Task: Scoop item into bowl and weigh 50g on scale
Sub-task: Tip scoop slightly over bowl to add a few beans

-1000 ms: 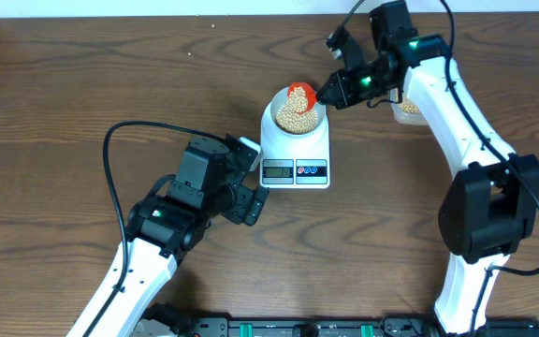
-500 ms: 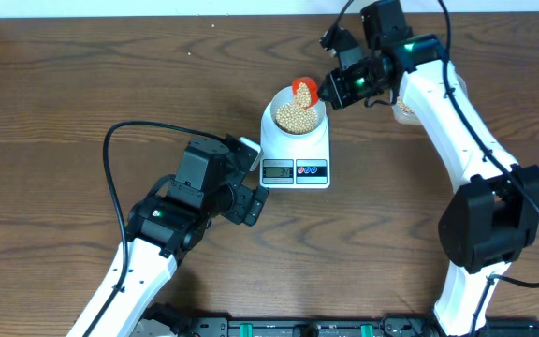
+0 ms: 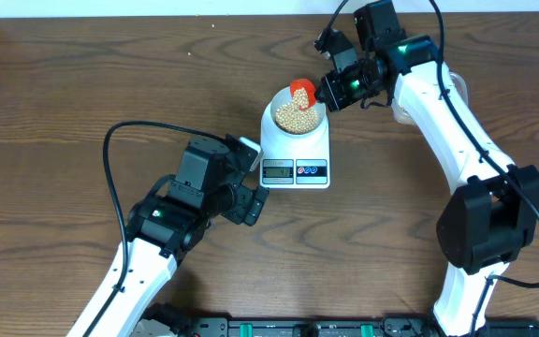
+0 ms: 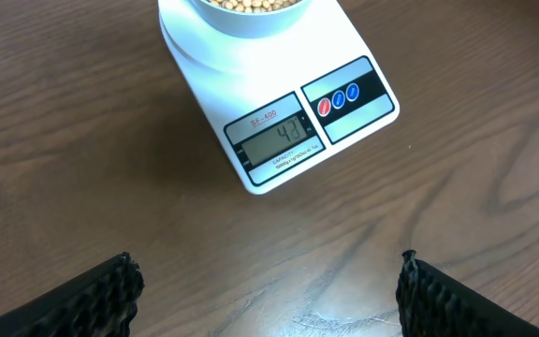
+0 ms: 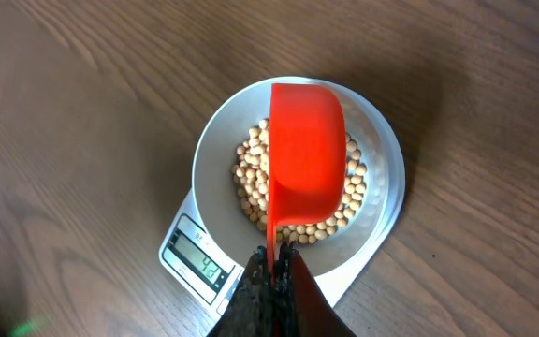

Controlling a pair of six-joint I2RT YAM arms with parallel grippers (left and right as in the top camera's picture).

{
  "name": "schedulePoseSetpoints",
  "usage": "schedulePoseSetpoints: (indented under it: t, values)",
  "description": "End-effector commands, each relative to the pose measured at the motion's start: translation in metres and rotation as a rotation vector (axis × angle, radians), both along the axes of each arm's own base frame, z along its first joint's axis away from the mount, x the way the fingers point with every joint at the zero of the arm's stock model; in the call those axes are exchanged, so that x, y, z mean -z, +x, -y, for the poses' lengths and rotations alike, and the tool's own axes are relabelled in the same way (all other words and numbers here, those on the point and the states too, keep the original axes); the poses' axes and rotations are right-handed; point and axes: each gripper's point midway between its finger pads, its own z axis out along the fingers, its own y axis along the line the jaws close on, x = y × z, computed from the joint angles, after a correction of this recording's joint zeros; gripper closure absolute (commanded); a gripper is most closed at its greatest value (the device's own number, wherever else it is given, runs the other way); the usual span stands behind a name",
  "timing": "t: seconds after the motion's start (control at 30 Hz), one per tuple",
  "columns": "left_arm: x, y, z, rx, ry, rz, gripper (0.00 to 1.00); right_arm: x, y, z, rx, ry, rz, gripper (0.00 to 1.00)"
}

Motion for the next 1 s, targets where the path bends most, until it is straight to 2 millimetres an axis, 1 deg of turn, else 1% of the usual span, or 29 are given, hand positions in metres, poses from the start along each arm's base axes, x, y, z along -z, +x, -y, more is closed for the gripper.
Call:
schedulePoseSetpoints:
  t: [0.0,0.2,0.37,0.97]
  values:
    - [-0.007,0.003,0.001,0.006,-0.007,0.015,0.11,-0.023,-0.004,-0.008,-0.037,0.057,0.034,0.99]
    - [-0.007,0.003,0.001,0.006,-0.007,0.015,0.11,-0.027,-0.005,-0.005,-0.029,0.112,0.004,0.99]
    - [-0.007,0.003,0.001,0.006,-0.007,0.015,0.11,-0.031,-0.003,0.002,-0.02,0.15,-0.013,0.99]
    - [-0.007,0.003,0.001,0.006,-0.007,0.015,0.11,-0.034,-0.006,0.001,-0.031,0.188,-0.029,0.99]
